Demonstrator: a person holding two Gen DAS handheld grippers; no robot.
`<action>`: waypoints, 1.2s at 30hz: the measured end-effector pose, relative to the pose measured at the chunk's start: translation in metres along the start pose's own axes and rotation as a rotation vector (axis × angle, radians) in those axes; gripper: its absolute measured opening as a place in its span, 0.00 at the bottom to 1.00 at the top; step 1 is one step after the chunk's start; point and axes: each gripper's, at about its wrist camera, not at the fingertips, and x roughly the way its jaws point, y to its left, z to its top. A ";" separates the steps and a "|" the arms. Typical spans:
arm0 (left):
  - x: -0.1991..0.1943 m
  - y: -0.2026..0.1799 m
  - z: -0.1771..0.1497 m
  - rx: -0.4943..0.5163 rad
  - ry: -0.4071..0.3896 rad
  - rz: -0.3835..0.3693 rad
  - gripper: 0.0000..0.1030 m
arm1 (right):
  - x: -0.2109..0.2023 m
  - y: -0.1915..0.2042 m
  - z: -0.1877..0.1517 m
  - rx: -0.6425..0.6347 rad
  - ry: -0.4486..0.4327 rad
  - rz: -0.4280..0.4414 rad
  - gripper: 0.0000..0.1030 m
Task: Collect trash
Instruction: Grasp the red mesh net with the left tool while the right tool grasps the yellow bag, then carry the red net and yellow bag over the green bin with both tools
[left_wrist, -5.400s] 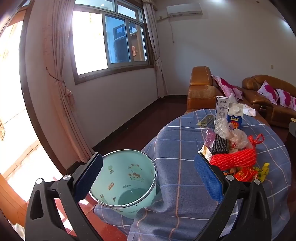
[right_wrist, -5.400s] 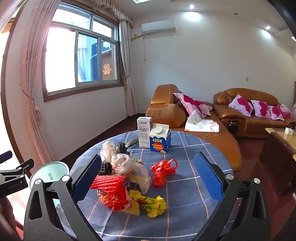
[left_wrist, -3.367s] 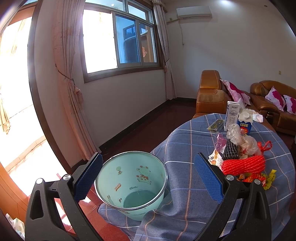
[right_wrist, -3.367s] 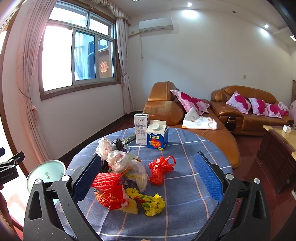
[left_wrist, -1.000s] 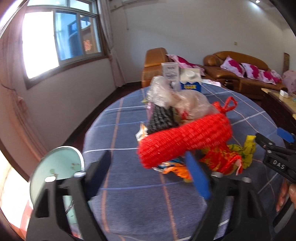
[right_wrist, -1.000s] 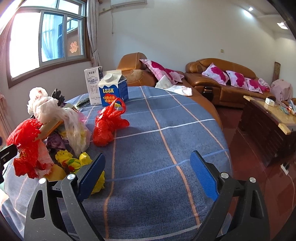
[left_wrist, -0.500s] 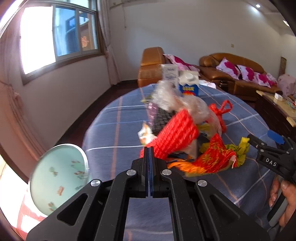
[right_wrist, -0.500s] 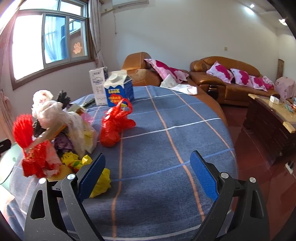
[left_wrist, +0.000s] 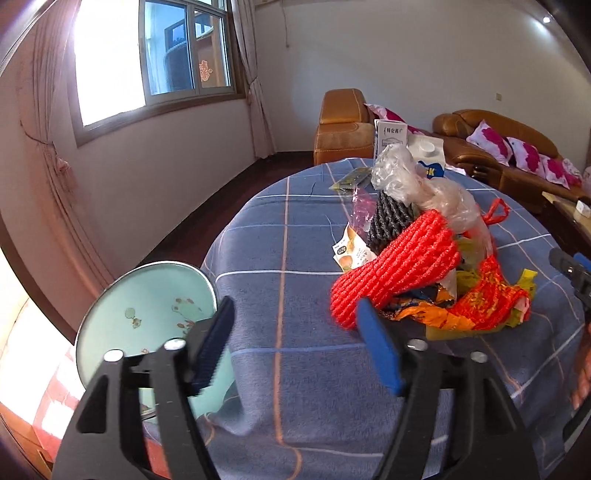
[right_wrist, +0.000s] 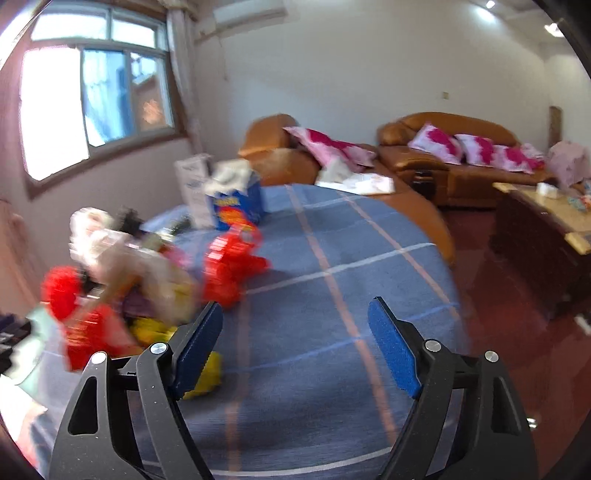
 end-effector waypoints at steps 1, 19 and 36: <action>0.004 -0.003 0.001 0.005 -0.002 -0.006 0.77 | -0.001 0.005 0.000 -0.009 0.001 0.033 0.79; 0.060 -0.027 -0.004 0.110 0.140 -0.140 0.11 | 0.029 0.021 -0.023 -0.095 0.177 0.132 0.24; 0.007 0.024 -0.002 0.057 0.106 -0.004 0.10 | 0.003 0.010 -0.003 -0.055 0.060 0.177 0.36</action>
